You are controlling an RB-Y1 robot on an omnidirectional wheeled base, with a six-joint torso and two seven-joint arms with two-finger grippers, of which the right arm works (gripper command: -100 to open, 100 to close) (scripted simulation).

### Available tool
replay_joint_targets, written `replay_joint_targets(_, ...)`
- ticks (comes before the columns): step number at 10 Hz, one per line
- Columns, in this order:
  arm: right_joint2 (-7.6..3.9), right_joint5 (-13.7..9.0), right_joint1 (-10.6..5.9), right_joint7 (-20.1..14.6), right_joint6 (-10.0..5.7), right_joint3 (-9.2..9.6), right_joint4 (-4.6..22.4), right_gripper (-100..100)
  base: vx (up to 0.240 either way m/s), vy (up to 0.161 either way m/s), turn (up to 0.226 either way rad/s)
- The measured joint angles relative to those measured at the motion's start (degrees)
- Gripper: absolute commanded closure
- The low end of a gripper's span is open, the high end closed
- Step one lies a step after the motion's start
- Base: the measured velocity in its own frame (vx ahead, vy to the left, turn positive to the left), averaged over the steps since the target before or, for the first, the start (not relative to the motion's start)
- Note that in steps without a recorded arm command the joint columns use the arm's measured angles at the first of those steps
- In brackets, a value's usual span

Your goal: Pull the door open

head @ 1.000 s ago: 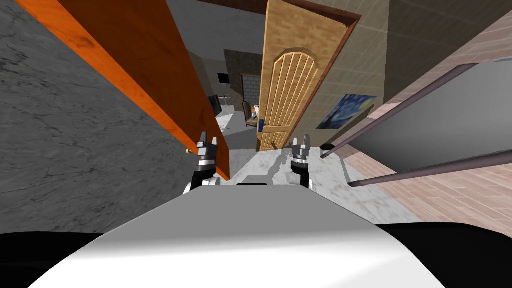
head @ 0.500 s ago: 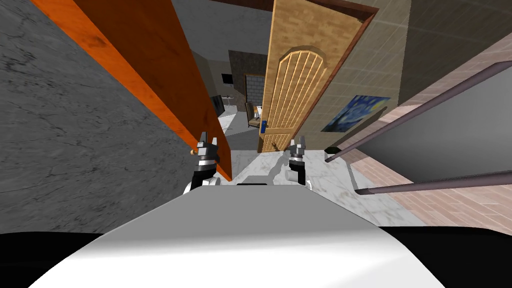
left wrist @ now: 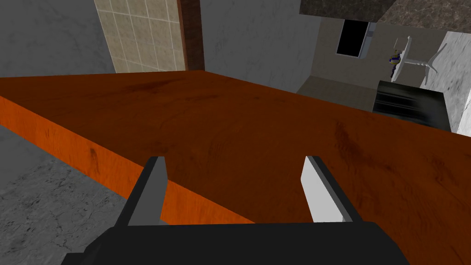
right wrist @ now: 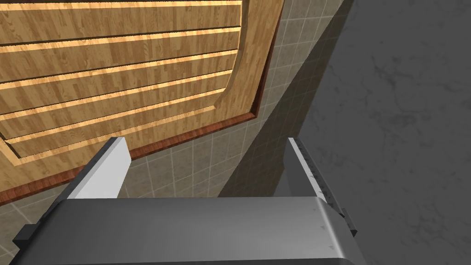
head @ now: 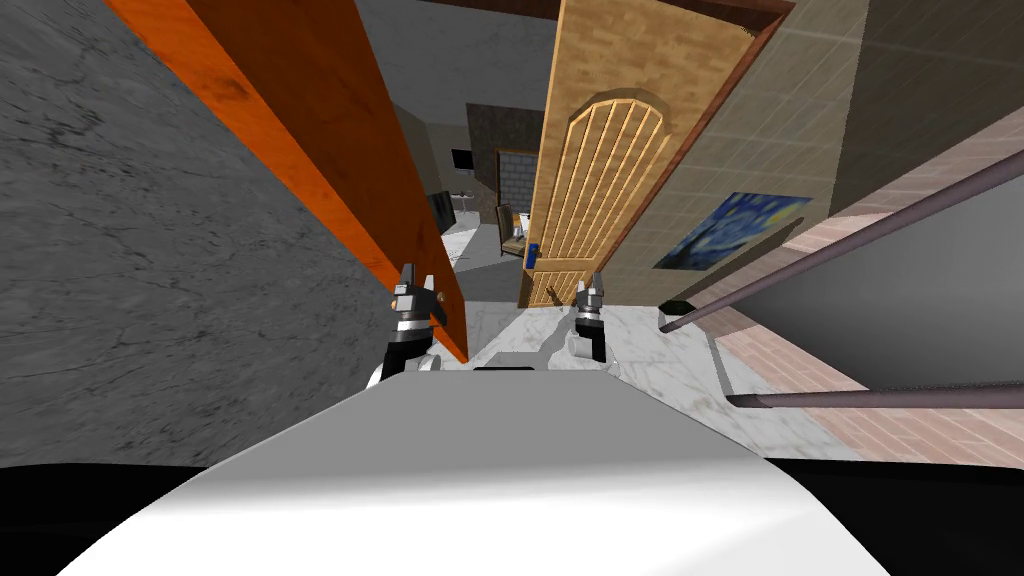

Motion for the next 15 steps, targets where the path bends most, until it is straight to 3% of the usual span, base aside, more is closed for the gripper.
replay_joint_targets(4, -0.99, -1.0, -3.83, 0.7, 1.13, -0.90, 5.6, -100, 0.074, -0.001, 0.089)
replay_joint_targets(7, -1.29, -1.4, -5.63, 1.1, 1.03, -1.19, 9.2, -100, 0.052, -0.010, 0.054)
replay_joint_targets(15, -2.96, -3.1, -12.77, 2.3, 1.46, -2.67, 21.9, -100, 0.066, -0.007, 0.073)
